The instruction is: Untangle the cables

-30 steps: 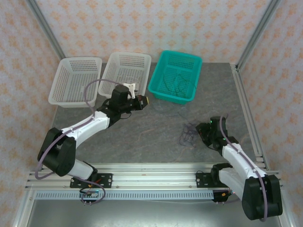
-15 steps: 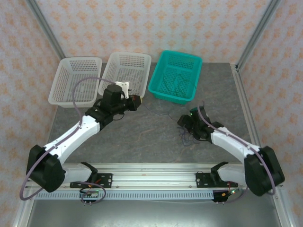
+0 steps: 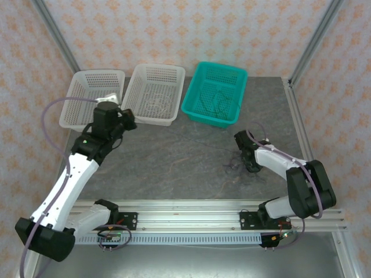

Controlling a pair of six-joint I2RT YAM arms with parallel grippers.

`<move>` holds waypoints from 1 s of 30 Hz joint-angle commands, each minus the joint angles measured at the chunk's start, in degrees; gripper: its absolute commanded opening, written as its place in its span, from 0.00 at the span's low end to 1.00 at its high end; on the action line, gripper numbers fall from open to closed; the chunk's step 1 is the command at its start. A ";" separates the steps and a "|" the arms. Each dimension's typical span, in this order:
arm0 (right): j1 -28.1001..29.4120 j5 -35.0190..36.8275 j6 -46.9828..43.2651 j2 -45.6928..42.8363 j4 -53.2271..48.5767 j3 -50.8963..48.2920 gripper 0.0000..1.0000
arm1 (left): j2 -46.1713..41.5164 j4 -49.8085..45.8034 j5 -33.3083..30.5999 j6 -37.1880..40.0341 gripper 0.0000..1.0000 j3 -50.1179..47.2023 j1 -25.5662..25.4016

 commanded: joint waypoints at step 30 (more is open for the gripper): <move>16.86 -6.91 -19.90 4.24 1.13 8.70 0.73 | -1.59 -3.84 8.06 -1.53 0.00 4.13 7.90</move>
